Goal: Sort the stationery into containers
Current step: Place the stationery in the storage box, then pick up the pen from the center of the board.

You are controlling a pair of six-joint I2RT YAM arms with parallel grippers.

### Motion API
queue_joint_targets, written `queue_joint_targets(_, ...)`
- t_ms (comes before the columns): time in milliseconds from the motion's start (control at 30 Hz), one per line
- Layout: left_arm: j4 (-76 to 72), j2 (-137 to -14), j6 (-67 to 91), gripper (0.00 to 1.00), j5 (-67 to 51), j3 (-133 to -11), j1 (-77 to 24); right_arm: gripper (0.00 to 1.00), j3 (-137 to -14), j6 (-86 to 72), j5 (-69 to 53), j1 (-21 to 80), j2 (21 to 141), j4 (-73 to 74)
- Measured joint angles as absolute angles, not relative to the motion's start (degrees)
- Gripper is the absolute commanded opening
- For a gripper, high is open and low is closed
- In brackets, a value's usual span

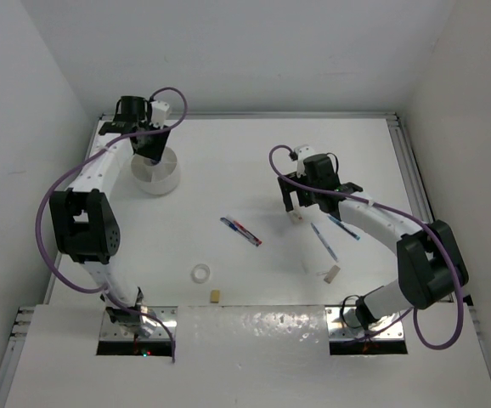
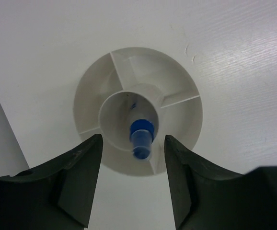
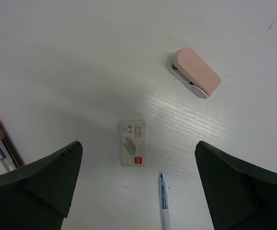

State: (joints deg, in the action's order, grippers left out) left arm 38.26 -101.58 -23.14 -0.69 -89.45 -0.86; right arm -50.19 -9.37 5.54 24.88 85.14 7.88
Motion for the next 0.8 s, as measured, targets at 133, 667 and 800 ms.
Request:
queue_joint_targets(133, 37.8, -101.6, -22.3, 0.70, -1.7, -89.5, -0.9, 0.99, -50.1, -9.5, 5.5, 24.9, 84.9, 8.3)
queue_joint_targets(667, 43.7, -92.2, -35.2, 0.25, -15.2, -94.8, -10.1, 0.34, -48.6, -10.0, 3.3, 25.2, 79.7, 11.2)
queue_joint_targets(800, 47.0, -89.5, -45.5, 0.37, -20.0, -85.9, -20.2, 0.31, -47.2, -11.0, 2.6, 25.7, 78.2, 12.0)
